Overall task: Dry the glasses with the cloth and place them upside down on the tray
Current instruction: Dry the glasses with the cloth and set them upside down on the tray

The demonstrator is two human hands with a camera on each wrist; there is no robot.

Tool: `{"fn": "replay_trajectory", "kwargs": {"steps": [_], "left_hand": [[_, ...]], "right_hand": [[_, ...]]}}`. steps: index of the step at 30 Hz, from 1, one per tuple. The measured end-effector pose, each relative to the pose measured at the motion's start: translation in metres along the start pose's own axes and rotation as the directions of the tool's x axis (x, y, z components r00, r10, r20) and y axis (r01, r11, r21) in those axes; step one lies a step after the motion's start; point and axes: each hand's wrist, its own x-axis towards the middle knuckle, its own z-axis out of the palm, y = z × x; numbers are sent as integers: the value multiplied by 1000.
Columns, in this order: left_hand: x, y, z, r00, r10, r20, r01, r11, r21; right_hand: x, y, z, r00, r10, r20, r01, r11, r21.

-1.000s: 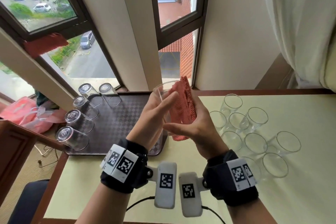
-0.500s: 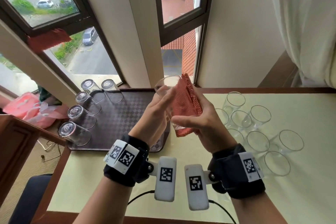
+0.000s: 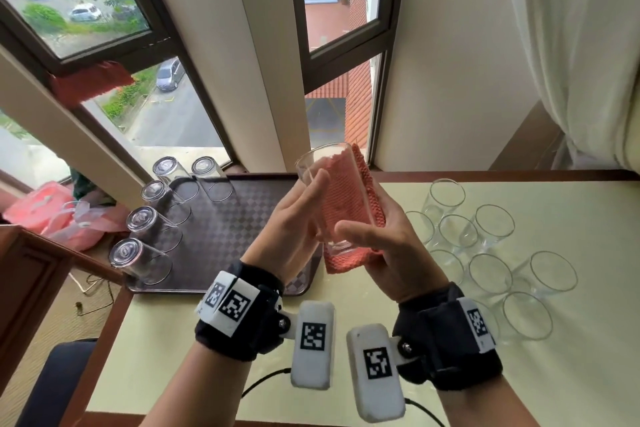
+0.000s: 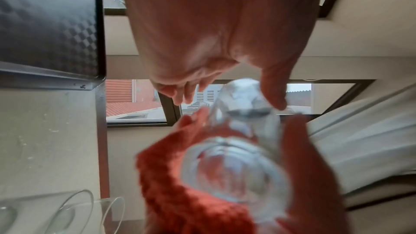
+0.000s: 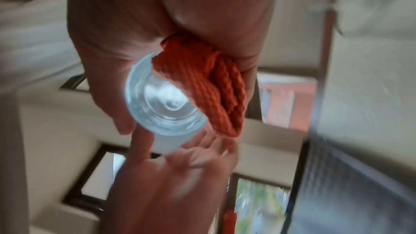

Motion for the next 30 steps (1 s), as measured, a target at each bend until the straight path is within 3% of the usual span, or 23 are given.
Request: {"fn": "replay_trajectory", "kwargs": {"steps": [3,5,7,9,11,14,16,18,21,26,28,30], "left_hand": [[1,2,-5,999,-32,-8,32,999,-23],[3,3,-5,999,-48,5,48,999,-20],[3,4,2,994,-65,89,63,998,29],[3,3,7,994,-74,81,66,994,89],[4,2,6,993,-106,50,100,990,99],[4,0,2,988,-142,64,136,986,94],[5,-2,1,992,-127,27,125,990,72],[6,2,4,997,-81,-8,81,995,50],[6,2,9,997,-67,36,65,997,50],[5,0,8,994,-92,62,96,994,-53],[5,0,4,993,-104,54,107,993,-57],[7,2,3,997,-82,-4,82,997,8]], "right_hand": [[0,-4,-2,989,-113,-100,86,966,-243],[3,-2,-3,963,-230,-143,132,859,-494],[6,3,-5,956,-264,-130,131,778,-614],[7,5,-8,977,-180,-118,92,842,-531],[7,1,-9,995,-50,-83,23,953,-301],[4,-4,-14,1000,14,-10,-15,999,-51],[2,-4,-14,997,-20,-71,15,997,-72],[1,-2,-12,978,-114,-172,66,963,-260],[0,2,-9,967,-201,-159,107,881,-460],[-6,-4,-5,997,-49,-61,42,994,-105],[-7,-7,-7,998,-40,-48,36,995,-88],[-6,-10,-7,989,-92,-117,68,978,-196]]}}
